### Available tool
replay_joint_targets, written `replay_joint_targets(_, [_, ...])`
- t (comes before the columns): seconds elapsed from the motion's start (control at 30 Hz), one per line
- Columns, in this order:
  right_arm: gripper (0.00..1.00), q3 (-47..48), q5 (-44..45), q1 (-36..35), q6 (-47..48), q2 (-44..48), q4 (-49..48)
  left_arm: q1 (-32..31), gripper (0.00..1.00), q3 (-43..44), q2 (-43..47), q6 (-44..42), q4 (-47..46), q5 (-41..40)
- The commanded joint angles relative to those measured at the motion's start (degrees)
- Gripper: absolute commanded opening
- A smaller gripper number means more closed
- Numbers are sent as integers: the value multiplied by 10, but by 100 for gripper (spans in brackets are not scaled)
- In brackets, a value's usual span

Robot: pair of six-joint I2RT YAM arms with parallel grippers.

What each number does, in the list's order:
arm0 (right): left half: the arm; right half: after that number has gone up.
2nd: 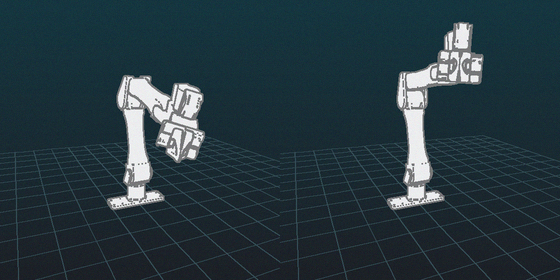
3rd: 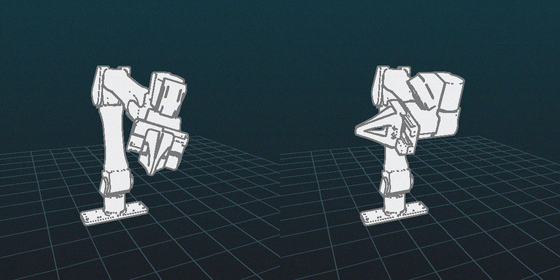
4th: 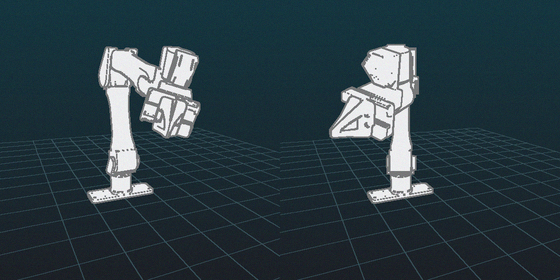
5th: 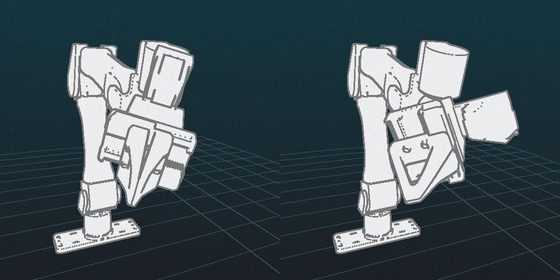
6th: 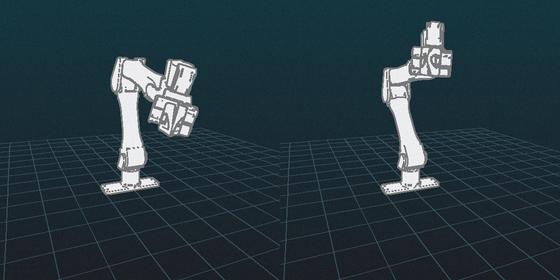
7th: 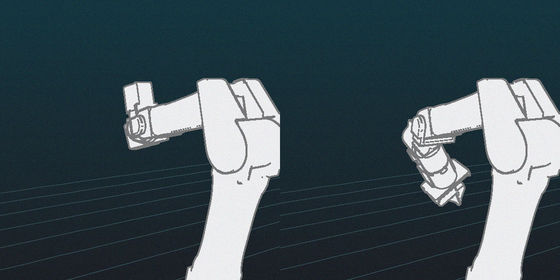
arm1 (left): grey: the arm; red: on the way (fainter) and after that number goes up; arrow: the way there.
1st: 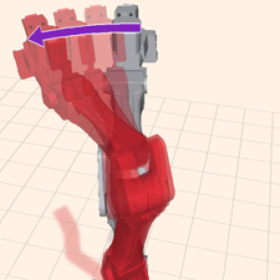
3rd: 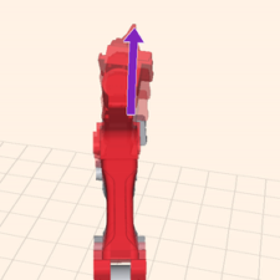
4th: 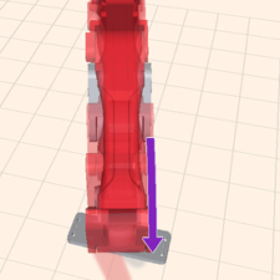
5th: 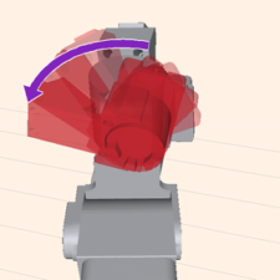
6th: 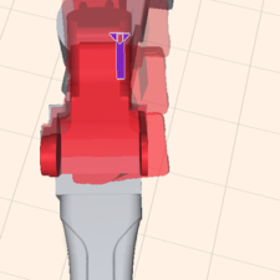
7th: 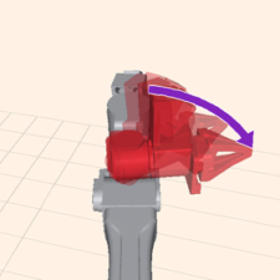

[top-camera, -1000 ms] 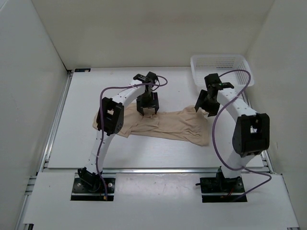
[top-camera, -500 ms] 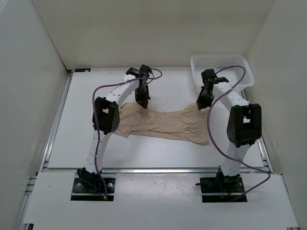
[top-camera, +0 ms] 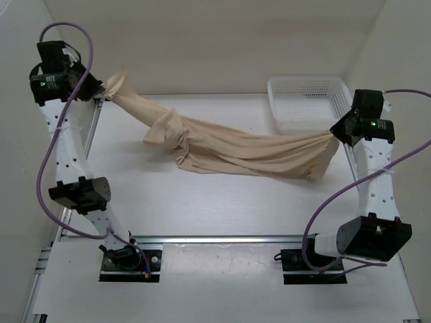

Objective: Fold and stack the trousers
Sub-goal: Flatten the trousers out

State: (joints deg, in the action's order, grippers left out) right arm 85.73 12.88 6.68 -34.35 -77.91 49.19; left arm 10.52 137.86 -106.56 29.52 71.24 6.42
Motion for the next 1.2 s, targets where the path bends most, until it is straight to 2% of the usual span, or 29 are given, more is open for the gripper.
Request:
replay_joint_targets(0.0, [0,-25,21,27,-10,11,20,9,10,-30,14,-6,10,30])
replay_joint_targets(0.23, [0,-30,21,44,-5,17,25,20,10,-44,-28,-18,4,16])
replay_joint_targets(0.3, [0,-42,28,44,1,17,25,20,25,-44,-58,-25,17,16])
replay_joint_targets(0.33, [0,-42,33,44,1,24,30,20,38,-44,-65,-25,17,16])
replay_joint_targets(0.37, [0,-49,38,44,6,29,30,20,68,-53,-71,-25,22,16])
replay_joint_targets(0.4, [0,-56,38,44,6,29,30,20,79,-61,-71,-25,22,16])
replay_joint_targets(0.47, [0,-63,43,44,12,41,30,1,93,-87,-71,-38,22,16])
replay_joint_targets(0.5, [0,-71,43,44,12,41,30,-8,92,-101,-64,-45,22,9])
replay_joint_targets(0.53, [0,-71,43,44,12,47,30,-32,84,-141,-59,-52,17,-1])
replay_joint_targets(0.57, [0,-77,37,44,17,47,30,-47,62,-166,-52,-60,10,-8])
replay_joint_targets(0.6, [0,-77,29,44,17,52,30,-61,11,-194,-34,-66,2,-17])
replay_joint_targets(0.73, [0,-99,14,44,24,66,30,-128,10,-333,3,-66,-60,-18])
replay_joint_targets(0.83, [0,-114,0,44,30,79,30,-151,40,-374,-16,-43,-87,4])
replay_joint_targets(0.87, [0,-120,-6,44,30,84,30,-158,72,-374,-28,-35,-87,-11])
replay_joint_targets(0.93, [0,-120,-15,44,35,84,30,-158,96,-350,-66,-23,-77,-43])
replay_joint_targets(0.97, [0,-120,-20,44,35,84,30,-152,100,-337,-79,-23,-77,-61])
replay_joint_targets(1.0, [0,-120,-20,44,35,84,35,-134,100,-307,-93,-17,-65,-88])
replay_joint_targets(1.17, [0,-120,-33,44,43,84,35,-62,99,-244,-153,-5,-66,-83])
